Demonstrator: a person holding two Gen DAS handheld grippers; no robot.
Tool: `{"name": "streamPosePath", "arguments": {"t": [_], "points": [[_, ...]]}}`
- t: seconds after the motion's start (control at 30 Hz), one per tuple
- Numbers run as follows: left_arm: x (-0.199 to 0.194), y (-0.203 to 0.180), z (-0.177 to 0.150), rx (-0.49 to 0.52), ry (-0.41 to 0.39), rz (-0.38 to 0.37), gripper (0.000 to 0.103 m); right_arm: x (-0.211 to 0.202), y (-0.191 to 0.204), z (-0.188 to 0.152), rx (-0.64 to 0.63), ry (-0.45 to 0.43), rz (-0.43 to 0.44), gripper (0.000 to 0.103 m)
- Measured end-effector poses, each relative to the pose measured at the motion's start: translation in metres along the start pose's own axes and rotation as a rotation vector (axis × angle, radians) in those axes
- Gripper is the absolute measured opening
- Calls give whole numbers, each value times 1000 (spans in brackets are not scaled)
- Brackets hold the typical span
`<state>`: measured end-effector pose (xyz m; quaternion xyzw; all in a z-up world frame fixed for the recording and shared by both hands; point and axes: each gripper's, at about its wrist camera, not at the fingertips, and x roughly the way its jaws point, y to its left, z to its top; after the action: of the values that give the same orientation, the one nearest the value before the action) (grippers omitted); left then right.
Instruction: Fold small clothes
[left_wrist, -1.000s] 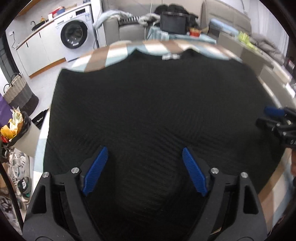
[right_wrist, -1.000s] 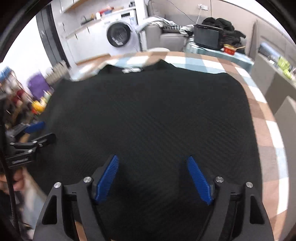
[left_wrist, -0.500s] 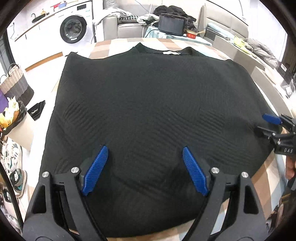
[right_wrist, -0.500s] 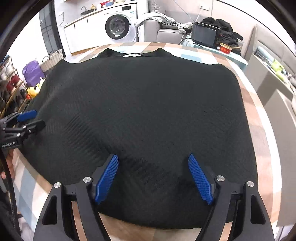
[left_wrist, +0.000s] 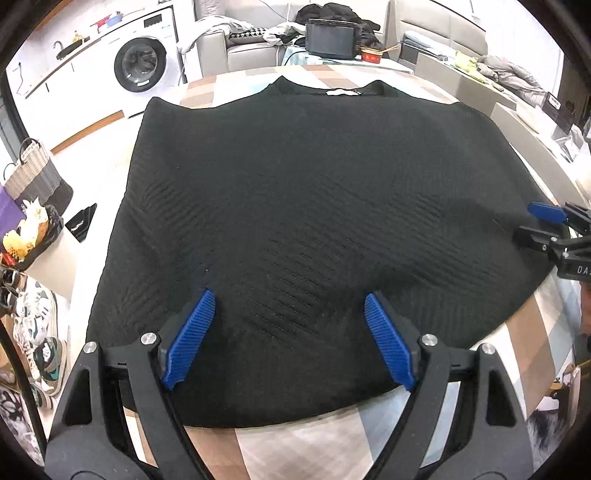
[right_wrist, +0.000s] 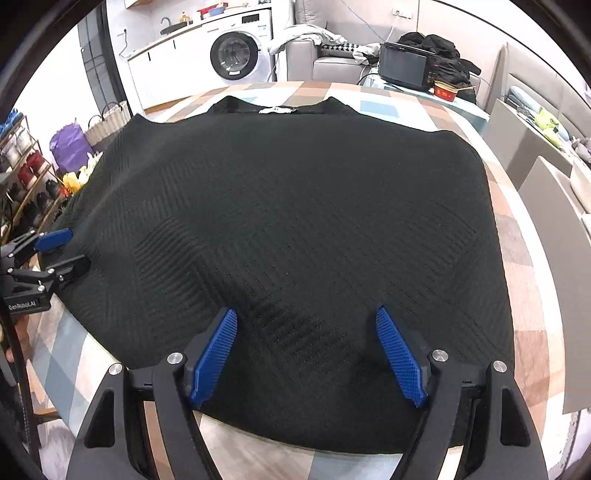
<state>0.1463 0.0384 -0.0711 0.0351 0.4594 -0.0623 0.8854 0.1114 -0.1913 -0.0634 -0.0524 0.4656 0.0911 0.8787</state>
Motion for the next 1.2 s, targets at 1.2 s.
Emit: {"name": "streamPosePath", "arguments": {"t": [1.2], "points": [[-1, 23, 24, -139, -22, 49, 89, 20, -21, 31, 43, -12, -55, 81]]}}
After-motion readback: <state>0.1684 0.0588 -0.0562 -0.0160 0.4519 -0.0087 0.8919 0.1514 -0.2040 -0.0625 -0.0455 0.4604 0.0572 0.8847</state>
